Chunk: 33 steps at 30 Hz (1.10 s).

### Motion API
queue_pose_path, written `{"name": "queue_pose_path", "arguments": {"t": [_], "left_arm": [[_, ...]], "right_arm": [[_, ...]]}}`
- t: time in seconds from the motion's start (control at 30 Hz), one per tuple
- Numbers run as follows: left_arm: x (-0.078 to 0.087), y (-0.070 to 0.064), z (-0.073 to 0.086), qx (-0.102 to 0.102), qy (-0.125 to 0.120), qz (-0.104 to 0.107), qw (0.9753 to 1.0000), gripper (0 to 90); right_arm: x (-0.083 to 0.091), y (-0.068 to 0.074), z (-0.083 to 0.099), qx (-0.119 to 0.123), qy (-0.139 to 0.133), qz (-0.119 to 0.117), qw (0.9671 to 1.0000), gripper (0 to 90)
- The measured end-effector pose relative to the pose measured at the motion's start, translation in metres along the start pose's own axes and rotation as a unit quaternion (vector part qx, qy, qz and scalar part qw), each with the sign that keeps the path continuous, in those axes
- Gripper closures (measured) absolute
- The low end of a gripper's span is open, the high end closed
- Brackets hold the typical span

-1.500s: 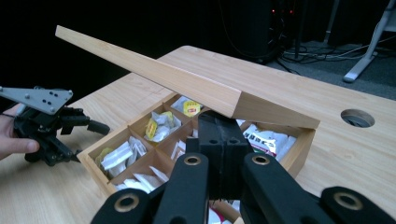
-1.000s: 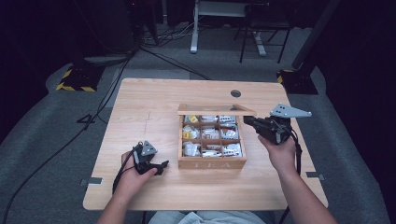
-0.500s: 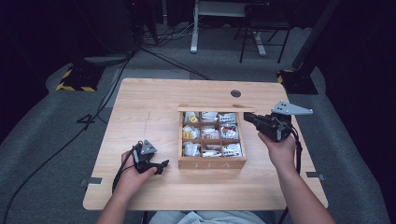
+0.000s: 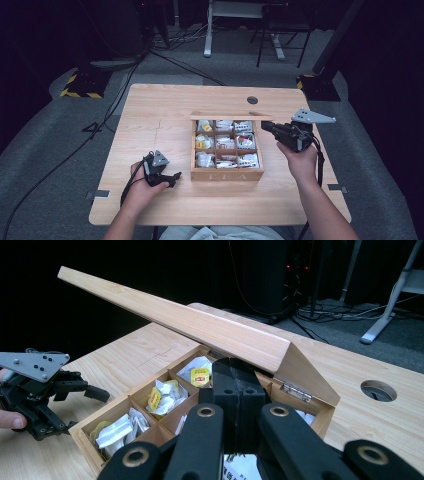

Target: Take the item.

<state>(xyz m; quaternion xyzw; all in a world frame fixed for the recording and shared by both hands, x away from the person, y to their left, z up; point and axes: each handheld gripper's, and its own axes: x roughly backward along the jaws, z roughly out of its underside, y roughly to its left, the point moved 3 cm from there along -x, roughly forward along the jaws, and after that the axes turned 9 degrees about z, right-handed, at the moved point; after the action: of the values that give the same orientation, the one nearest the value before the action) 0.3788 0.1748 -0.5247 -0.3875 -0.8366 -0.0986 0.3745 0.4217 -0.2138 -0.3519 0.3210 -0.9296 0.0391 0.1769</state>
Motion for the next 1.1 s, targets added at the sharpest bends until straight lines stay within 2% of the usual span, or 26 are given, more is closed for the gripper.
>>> {"name": "queue_pose_path", "arguments": {"t": [0.37,0.6,0.77,0.87,1.0,1.1], "left_arm": [[0.002,-0.002,0.002,-0.001,0.002,0.008,1.0000,21.4],[0.008,-0.001,-0.001,0.001,0.003,0.020,0.9998,25.5],[0.025,0.000,-0.014,-0.003,-0.017,0.026,0.9995,26.7],[0.030,0.001,-0.018,-0.007,-0.016,0.031,0.9994,27.4],[0.036,0.005,-0.020,-0.010,-0.016,0.027,0.9995,27.9],[0.043,0.006,-0.026,-0.013,-0.029,0.040,0.9987,28.1]], "right_arm": [[0.000,-0.001,0.000,-0.001,0.000,-0.001,1.0000,90.0],[-0.001,-0.002,-0.001,-0.002,0.000,-0.005,1.0000,90.0],[-0.001,-0.002,-0.001,0.000,0.001,-0.005,1.0000,90.0],[-0.001,-0.002,-0.001,-0.002,0.001,-0.007,1.0000,90.0],[-0.001,-0.003,-0.001,-0.002,0.001,-0.008,1.0000,90.0],[-0.001,-0.003,-0.001,-0.003,0.000,-0.009,1.0000,90.0]]}}
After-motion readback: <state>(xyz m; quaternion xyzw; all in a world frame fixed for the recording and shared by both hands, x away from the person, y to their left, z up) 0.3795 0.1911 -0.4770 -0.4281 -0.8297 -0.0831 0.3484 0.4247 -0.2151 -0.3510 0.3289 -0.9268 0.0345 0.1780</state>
